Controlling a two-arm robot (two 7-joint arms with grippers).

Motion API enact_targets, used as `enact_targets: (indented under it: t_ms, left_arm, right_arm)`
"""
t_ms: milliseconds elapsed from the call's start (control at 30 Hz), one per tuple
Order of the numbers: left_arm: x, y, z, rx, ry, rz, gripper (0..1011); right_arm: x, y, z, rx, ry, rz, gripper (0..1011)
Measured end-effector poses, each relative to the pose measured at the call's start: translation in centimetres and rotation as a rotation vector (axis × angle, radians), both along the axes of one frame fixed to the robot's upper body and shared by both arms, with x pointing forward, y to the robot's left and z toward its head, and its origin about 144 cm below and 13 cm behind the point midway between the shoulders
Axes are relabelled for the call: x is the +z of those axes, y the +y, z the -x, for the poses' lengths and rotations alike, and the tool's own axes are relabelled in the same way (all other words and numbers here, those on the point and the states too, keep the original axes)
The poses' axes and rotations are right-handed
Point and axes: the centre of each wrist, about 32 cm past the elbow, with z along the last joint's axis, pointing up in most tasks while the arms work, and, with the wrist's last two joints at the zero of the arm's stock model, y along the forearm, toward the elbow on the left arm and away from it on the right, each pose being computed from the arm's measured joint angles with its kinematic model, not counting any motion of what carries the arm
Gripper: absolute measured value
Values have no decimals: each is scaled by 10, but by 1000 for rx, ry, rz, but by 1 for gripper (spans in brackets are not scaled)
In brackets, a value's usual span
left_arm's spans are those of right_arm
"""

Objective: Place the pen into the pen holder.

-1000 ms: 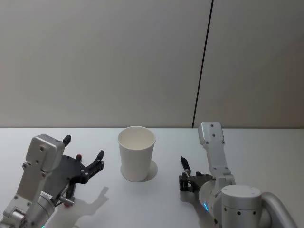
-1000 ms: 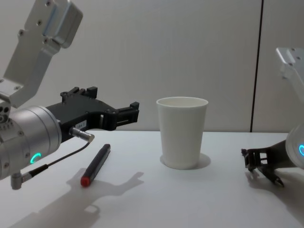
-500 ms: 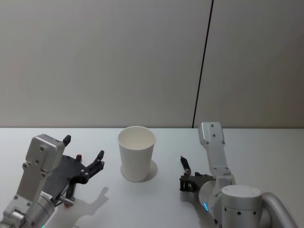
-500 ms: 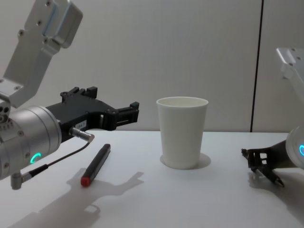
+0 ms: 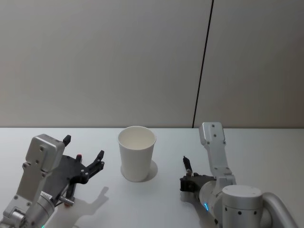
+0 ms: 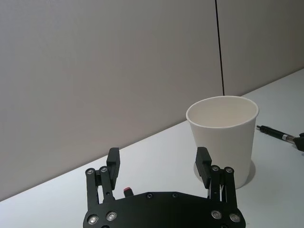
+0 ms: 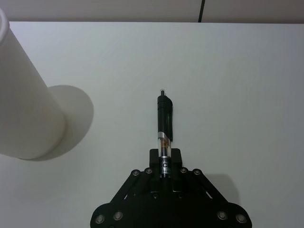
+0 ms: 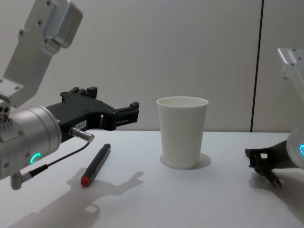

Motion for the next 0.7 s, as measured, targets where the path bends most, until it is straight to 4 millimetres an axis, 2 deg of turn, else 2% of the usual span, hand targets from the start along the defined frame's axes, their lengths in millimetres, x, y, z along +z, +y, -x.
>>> enact_targets:
  t_ms: [467,700]
  left_arm:
    - [0,0,0,0,0,0,1004]
    - [0,0,0,0,0,0,1004]
  right_arm:
    - [-1,-1,1,11,-21,-9,142]
    - [0,-5,3,31,-100,-33,142]
